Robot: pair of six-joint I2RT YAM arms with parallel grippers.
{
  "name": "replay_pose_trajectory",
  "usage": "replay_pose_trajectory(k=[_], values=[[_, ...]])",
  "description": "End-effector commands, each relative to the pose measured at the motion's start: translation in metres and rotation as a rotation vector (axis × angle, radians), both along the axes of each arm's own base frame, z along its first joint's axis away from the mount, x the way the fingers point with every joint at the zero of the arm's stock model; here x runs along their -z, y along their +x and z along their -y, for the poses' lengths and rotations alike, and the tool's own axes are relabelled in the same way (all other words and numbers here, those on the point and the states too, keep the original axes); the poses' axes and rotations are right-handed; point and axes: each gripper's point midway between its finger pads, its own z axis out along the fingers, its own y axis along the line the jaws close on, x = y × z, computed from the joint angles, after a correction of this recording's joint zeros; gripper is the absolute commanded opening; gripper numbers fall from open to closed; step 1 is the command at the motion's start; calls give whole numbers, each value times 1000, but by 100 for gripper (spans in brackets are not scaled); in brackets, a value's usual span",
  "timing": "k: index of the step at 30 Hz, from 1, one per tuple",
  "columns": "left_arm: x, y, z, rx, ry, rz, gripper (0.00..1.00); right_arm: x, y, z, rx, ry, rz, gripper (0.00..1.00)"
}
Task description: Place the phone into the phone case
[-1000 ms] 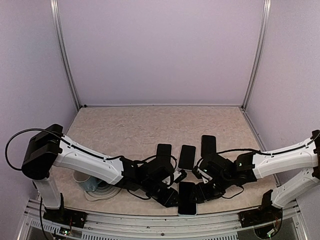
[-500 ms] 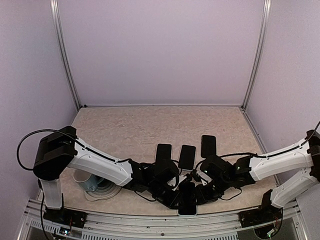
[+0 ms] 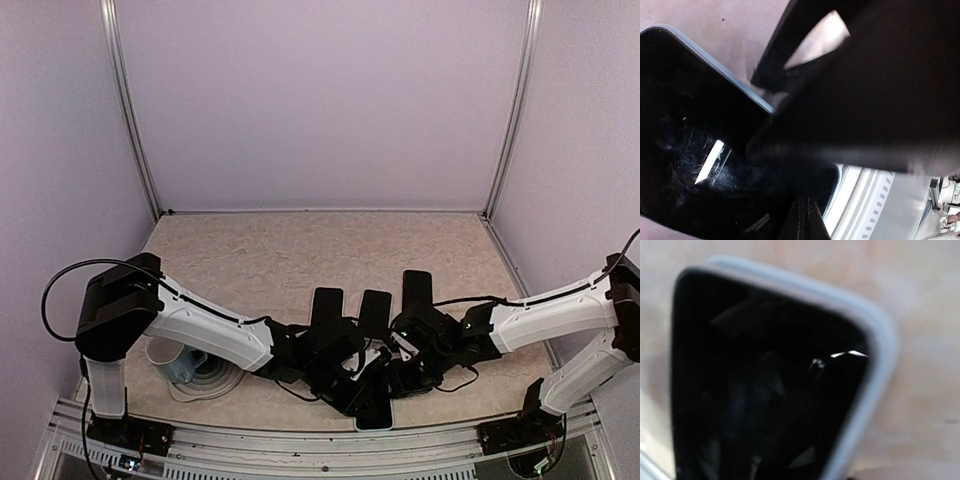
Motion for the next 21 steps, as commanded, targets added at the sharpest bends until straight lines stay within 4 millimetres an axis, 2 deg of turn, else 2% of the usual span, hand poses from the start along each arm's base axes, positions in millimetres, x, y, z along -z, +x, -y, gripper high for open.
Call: replay_pose_trajectory(k=[1,3,5,6,7,9,11,12,14,16,21], values=[[104,-1,-100,-52,439,19,0,-7,16,17,32,-14,67,39],[108,0,-98,-55,428,6,0,-15,19,14,22,21,77,39],[93,7,-80,-54,350,41,0,-25,22,10,5,54,94,41],[78,13,-67,-61,293,83,0,-29,24,8,-4,67,100,42],[46,21,-48,-74,196,136,0,-32,25,7,-12,79,102,43],[-3,38,-26,-112,61,216,3,-34,28,5,-16,92,107,44],[-39,57,-19,-168,-17,273,8,-31,30,5,-16,92,100,47],[-46,66,-21,-200,-23,281,12,-28,31,6,-13,81,92,48],[-50,80,-30,-259,-18,276,20,-22,34,9,-8,60,88,49],[-41,88,-37,-295,0,255,27,-22,37,6,-12,66,97,49],[-20,87,-32,-282,17,209,30,-20,42,-1,-33,73,99,45]])
